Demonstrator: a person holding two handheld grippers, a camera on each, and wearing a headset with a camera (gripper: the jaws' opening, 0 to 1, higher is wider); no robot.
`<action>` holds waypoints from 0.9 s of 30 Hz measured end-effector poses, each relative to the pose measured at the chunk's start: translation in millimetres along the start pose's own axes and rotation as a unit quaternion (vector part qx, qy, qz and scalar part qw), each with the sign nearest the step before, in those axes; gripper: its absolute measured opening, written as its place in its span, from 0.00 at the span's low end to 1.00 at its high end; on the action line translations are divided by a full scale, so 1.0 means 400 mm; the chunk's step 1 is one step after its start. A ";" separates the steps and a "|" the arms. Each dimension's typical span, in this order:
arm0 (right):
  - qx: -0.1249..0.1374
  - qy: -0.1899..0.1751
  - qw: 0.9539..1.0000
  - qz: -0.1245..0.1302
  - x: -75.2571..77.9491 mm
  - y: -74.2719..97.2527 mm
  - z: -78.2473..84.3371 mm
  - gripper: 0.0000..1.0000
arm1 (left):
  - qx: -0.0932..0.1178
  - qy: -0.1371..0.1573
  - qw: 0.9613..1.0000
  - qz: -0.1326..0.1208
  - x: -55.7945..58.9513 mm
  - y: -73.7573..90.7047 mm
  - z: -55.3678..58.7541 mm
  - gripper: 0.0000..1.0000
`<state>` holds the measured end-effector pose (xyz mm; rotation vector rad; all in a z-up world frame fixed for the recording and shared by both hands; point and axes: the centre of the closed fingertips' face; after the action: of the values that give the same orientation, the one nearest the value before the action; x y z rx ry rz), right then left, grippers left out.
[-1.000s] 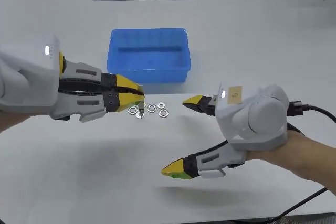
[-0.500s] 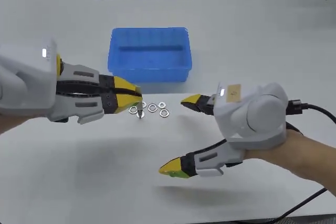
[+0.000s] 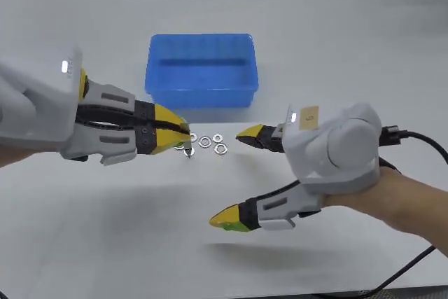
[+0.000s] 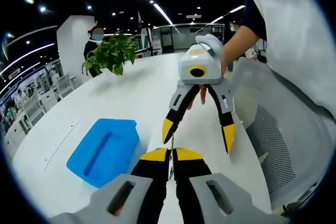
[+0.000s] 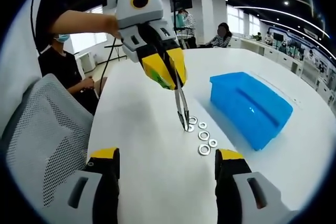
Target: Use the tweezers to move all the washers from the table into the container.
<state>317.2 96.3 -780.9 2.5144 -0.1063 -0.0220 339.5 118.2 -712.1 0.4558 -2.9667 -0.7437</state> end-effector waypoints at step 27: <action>0.000 0.093 0.995 -0.039 0.054 -0.109 -0.089 0.13 | -0.014 0.017 1.000 0.002 -0.006 -0.006 0.009 0.07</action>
<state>343.5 150.7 -777.3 2.5059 0.0693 0.1805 342.2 118.4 -716.2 0.4557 -2.9205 -0.7686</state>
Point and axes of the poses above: the centre of the closed fingertips' face, and the gripper's own axes: y roughly backward along the fingers, x roughly to its right, z roughly out of its underside, and after that the axes turned 6 degrees about y, right-handed
